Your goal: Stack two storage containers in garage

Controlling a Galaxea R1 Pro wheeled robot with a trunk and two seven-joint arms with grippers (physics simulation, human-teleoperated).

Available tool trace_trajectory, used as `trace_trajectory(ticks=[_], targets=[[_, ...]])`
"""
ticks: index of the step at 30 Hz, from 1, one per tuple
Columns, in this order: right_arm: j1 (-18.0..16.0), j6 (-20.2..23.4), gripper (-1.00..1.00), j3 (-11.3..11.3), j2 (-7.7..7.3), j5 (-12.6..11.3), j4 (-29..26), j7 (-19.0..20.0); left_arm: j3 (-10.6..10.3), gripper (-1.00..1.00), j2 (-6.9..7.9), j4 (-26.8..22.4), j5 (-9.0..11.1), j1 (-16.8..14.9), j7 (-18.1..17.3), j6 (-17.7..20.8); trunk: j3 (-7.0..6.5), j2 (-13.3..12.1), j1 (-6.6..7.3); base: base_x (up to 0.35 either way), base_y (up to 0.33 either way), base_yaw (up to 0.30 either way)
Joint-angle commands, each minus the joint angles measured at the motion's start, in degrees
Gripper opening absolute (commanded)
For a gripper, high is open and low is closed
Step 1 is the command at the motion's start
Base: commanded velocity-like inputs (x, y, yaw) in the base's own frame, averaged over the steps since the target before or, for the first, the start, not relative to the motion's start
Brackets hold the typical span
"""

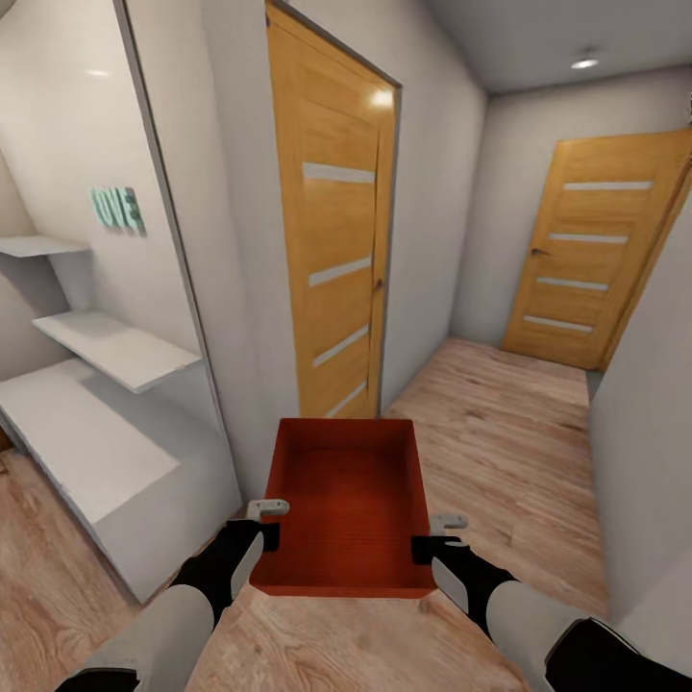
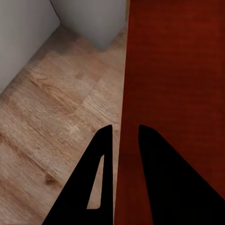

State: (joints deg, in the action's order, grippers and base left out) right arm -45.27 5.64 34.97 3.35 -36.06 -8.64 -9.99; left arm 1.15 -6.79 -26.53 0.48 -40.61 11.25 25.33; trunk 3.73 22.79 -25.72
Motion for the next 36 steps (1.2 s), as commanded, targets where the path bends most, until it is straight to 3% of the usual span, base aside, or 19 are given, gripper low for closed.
trace_trajectory(ticks=[1,36], targets=[[-0.08,-0.81,-1.0,1.33,-0.04,0.29,-0.31,-0.25,-0.24,-1.0,0.46,0.08,-0.13,0.0,0.44,0.42,0.13,0.13,-0.07,0.323,0.0,-0.122],[-0.07,-0.81,-1.0,1.41,0.08,0.29,-0.32,-0.2,-0.44,-1.0,0.46,0.08,-0.13,0.0,0.44,0.42,0.13,0.13,-0.07,0.323,0.0,-0.236]])
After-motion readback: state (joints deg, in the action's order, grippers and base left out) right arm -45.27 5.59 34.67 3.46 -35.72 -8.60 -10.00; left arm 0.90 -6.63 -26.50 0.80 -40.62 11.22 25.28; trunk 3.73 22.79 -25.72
